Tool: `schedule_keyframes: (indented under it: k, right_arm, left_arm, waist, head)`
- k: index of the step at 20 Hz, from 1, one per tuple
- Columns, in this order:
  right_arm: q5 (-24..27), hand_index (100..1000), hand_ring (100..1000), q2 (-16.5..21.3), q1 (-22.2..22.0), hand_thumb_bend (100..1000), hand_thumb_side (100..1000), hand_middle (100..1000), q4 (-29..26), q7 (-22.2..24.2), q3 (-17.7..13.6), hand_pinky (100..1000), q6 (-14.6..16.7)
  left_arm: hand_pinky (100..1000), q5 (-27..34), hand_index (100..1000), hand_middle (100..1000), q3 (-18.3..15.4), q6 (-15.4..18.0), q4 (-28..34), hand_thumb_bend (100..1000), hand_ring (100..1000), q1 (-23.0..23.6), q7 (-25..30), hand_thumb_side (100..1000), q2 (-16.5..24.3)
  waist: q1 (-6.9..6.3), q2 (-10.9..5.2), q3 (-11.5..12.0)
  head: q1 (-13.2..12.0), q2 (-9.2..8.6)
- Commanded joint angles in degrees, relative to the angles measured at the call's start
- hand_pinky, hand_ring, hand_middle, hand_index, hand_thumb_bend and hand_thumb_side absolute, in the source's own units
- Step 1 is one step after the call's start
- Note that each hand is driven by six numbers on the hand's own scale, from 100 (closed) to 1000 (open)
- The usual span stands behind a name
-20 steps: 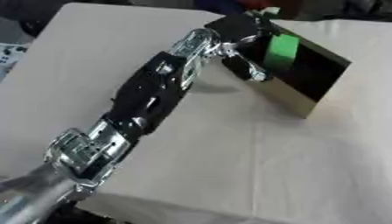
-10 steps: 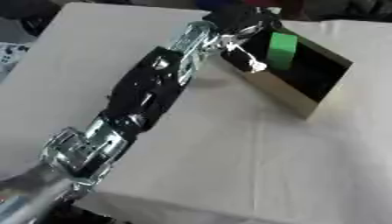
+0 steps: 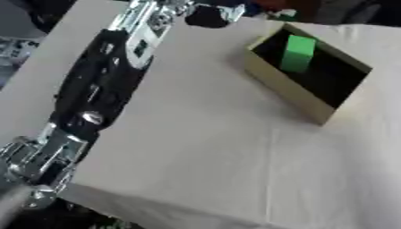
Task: Pick up objects on the table and place them in the box.
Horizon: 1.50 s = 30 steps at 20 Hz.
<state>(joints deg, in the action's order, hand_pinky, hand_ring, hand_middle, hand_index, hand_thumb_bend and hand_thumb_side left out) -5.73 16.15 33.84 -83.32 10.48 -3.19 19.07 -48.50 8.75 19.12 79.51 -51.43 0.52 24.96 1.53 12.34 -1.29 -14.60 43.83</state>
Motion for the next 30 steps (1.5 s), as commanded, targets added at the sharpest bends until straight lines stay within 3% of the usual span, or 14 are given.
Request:
schedule_keyframes:
  k: [1,6,14,15,17,19,21,30]
  right_arm:
    - [-0.24,790,850,1.79,0.73,100,413,600,-0.84,-0.59,-0.82,629,-0.02]
    - [-0.33,790,850,2.14,0.6,100,414,599,-1.03,-1.06,-1.28,629,-0.11]
    - [-0.29,790,850,2.18,0.47,100,415,599,-1.37,-1.47,-1.57,629,-0.28]
    - [-0.29,789,850,2.15,0.46,100,416,599,-1.41,-1.49,-1.56,629,-0.3]
    - [-0.28,789,851,2.15,0.34,100,416,599,-1.46,-1.51,-1.56,629,-0.35]
    - [-0.27,789,851,2.18,0.26,100,416,599,-1.53,-1.52,-1.59,629,-0.39]
    - [-0.28,789,850,2.24,0.25,100,417,599,-1.63,-1.58,-1.67,629,-0.43]
    - [-0.35,789,851,2.25,0.17,100,418,599,-1.87,-1.66,-1.68,629,-0.59]
  left_arm:
    - [703,3.09,801,599,-4.52,0.46,5.64,100,605,1.99,-3.07,524,4.7]
    - [710,7.74,804,595,-8.81,-2.03,13.2,100,604,9.48,-7.72,558,6.62]
    - [712,15.62,806,589,-10.5,-8.98,26.0,100,596,22.29,-15.6,591,5.6]
    - [711,17.82,804,586,-10.37,-9.59,28.25,100,593,24.07,-16.85,597,5.72]
    - [712,29.29,803,584,-11.09,-10.95,33.28,100,590,27.2,-18.36,602,7.19]
    - [711,36.95,804,582,-12.74,-10.65,34.65,100,587,28.64,-17.93,605,7.97]
    - [712,40.41,804,580,-13.99,-10.24,34.98,100,586,29.61,-17.61,608,7.93]
    - [712,42.69,806,581,-15.1,-10.59,35.08,100,585,30.95,-17.25,609,7.34]
  waist:
    - [-0.01,-1.25,0.41]
    - [0.02,-1.04,1.25]
    - [0.08,-0.98,1.93]
    - [0.02,-0.98,1.89]
    - [-0.08,-0.98,2.03]
    - [-0.12,-0.98,2.31]
    - [-0.21,-0.99,2.51]
    - [-0.39,-1.1,2.96]
  head:
    - [0.82,0.04]
    - [1.9,-0.24]
    - [2.36,-0.43]
    - [2.32,-0.48]
    - [2.47,-0.51]
    - [2.62,-0.55]
    - [2.66,-0.59]
    - [2.9,-0.71]
